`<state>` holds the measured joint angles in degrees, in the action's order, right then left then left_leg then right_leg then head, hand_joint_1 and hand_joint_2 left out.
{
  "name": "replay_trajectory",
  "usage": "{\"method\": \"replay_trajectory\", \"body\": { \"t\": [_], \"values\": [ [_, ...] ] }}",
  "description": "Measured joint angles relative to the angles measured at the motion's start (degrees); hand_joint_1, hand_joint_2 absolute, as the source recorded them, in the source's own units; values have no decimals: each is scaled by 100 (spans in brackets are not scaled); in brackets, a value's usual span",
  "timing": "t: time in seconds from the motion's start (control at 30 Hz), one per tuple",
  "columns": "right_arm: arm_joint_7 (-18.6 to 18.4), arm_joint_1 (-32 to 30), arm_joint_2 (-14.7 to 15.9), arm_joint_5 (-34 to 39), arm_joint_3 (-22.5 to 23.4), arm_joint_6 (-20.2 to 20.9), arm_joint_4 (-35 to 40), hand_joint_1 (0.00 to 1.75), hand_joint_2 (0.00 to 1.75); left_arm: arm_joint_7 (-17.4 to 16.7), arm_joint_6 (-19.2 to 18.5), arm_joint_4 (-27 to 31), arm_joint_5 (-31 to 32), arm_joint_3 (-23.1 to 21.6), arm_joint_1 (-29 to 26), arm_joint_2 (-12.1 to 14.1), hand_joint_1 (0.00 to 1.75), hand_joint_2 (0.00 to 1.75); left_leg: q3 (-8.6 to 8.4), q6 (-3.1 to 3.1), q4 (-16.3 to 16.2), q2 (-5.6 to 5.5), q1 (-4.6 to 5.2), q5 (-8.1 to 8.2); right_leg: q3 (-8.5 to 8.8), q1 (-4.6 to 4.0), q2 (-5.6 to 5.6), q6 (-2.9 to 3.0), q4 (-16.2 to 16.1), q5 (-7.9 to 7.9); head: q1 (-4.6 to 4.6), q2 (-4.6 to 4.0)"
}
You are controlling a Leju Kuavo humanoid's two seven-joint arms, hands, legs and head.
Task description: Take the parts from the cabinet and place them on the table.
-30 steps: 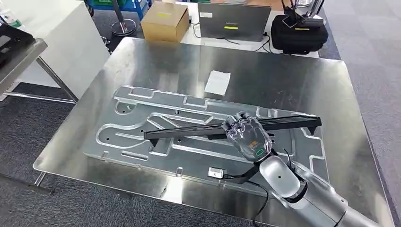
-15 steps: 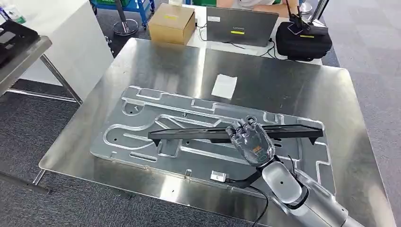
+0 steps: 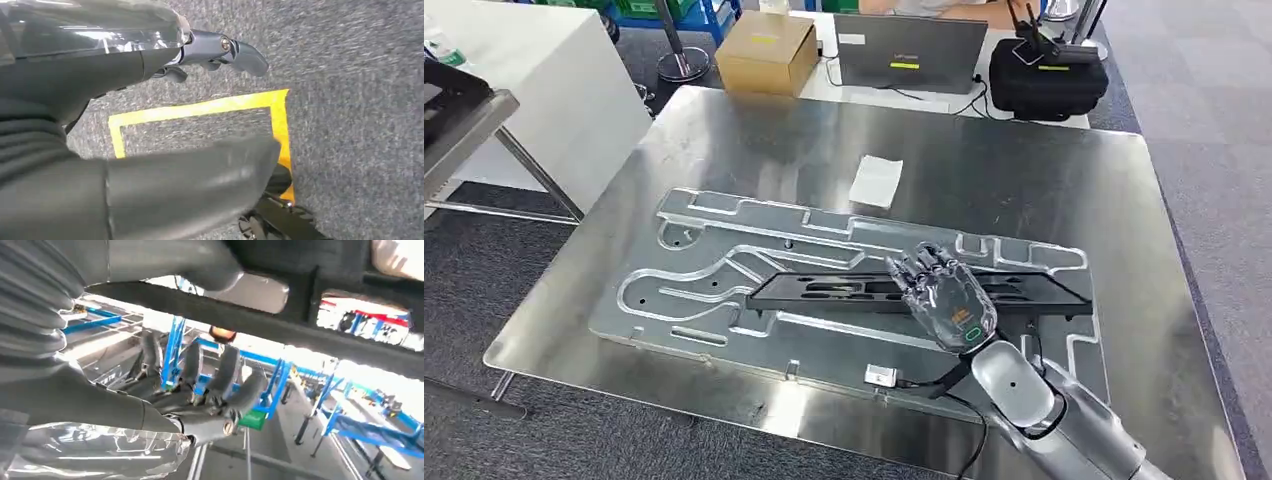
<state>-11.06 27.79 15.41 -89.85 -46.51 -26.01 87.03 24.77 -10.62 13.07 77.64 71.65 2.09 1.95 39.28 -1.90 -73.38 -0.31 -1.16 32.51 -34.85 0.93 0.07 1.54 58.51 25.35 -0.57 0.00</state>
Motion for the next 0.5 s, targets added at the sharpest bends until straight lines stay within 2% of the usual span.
{"method": "replay_trajectory", "body": {
  "t": [0.03,0.07,0.1,0.13,0.23,0.27,0.3,0.33,0.4,0.43,0.47,0.5],
  "values": [
    [22,-6,-42,0,26,-2,-24,0,0,0,0,0,0,0,3,9,0,0,-220,20,478,0,0,-276,3,-1,6,-3,12,8,0,0],
    [37,-7,-77,0,59,-11,-42,0,0,0,-2,0,-2,2,9,20,0,0,-518,54,1101,1,0,-569,12,-2,9,-16,24,17,0,0],
    [44,-12,-103,0,88,-13,-57,0,0,0,-7,0,-2,4,17,26,0,0,-656,86,1447,1,5,-582,9,-7,9,-27,25,20,2,-2],
    [80,-27,-125,0,120,-13,-72,0,0,-2,-9,0,-6,11,26,28,0,0,-677,103,1491,-2,47,-583,-7,-45,16,-63,46,22,4,0],
    [249,-157,-232,0,252,-15,-116,0,0,-5,-35,0,-20,35,7,28,0,0,-661,176,1478,-11,70,-611,6,-19,14,-167,-7,-21,7,0],
    [293,-200,-263,0,304,-20,-125,0,0,-5,-46,0,-20,44,6,28,0,0,-686,246,1557,-9,24,-661,7,-49,14,-209,-2,-11,9,0],
    [324,-244,-271,0,381,-29,-142,0,0,-7,-59,0,-24,55,12,26,0,0,-695,286,1588,-6,16,-693,-34,-21,13,-225,105,103,22,-2],
    [367,-264,-302,0,456,-39,-160,0,0,-7,-68,0,-28,76,14,28,0,0,-680,320,1589,1,14,-703,-173,-19,10,-233,412,332,46,0],
    [431,-373,-357,0,575,-61,-192,0,0,-20,-77,0,-55,116,14,26,0,0,-657,330,1586,6,26,-706,-589,-17,9,-262,1326,783,44,-2],
    [457,-440,-374,0,615,-68,-212,0,0,-24,-81,0,-70,127,12,26,0,0,-649,334,1582,4,31,-708,-736,-17,9,-272,1649,873,44,0],
    [483,-502,-394,0,652,-70,-234,0,0,-31,-85,0,-79,133,9,26,0,0,-646,334,1577,0,36,-708,-763,-16,8,-272,1721,833,46,0],
    [509,-548,-426,0,695,-70,-260,0,0,-37,-92,0,-81,140,5,26,0,0,-646,334,1568,-5,38,-707,-660,-16,7,-262,1539,672,48,0]
  ]
}}
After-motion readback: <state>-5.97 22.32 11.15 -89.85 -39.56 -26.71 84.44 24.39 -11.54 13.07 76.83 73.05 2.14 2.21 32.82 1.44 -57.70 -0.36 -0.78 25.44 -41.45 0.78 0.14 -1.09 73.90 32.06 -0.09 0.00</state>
